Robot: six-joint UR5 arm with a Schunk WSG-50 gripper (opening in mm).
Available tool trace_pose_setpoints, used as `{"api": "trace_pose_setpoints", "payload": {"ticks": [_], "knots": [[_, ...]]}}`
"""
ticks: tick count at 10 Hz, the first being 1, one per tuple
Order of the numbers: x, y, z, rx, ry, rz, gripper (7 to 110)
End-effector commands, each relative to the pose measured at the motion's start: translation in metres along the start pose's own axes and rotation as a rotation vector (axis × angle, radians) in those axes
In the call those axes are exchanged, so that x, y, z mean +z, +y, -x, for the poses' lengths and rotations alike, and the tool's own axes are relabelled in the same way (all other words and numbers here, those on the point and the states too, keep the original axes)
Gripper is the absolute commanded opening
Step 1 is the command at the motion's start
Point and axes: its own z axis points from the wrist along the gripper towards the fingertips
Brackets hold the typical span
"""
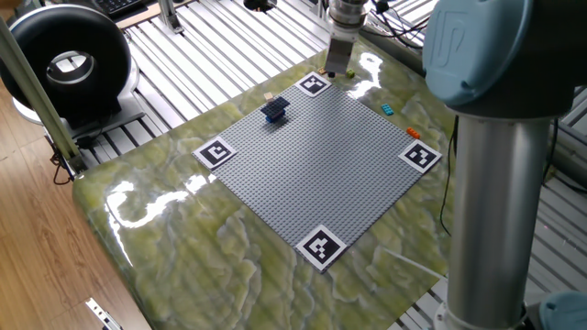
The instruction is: Stack small Lego blocks one on top of the other
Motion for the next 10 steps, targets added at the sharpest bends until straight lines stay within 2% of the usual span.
{"api": "trace_pose_setpoints", "payload": {"ticks": [1, 5, 6, 10], "knots": [[-0.021, 0.050, 0.030, 0.232, -0.024, 0.013, 7], [-0.026, 0.103, 0.059, 0.408, -0.013, 0.012, 7], [-0.024, 0.108, 0.063, 0.435, -0.018, 0.003, 7], [-0.019, 0.118, 0.079, 0.489, -0.040, 0.024, 7]]}}
